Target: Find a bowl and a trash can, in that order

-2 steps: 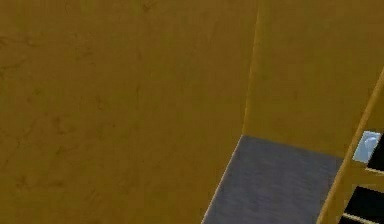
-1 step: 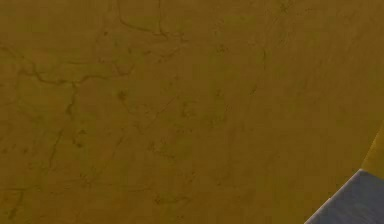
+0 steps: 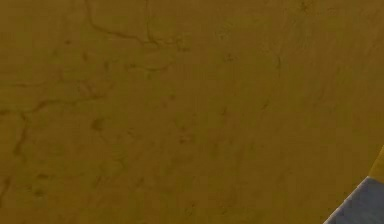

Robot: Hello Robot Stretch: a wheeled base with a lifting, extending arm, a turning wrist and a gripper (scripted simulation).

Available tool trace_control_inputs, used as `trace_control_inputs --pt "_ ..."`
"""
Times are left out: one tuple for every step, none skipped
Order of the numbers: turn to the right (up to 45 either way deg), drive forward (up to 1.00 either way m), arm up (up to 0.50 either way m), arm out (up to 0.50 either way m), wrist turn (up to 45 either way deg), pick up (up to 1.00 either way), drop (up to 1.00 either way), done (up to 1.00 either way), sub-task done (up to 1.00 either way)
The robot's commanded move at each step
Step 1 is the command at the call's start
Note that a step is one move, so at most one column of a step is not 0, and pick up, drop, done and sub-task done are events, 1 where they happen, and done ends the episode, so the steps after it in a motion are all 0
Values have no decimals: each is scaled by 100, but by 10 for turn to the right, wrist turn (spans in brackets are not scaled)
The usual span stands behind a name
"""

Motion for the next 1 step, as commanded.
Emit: trace_control_inputs --pt "450 0 0 0 0 0 0 0 0"
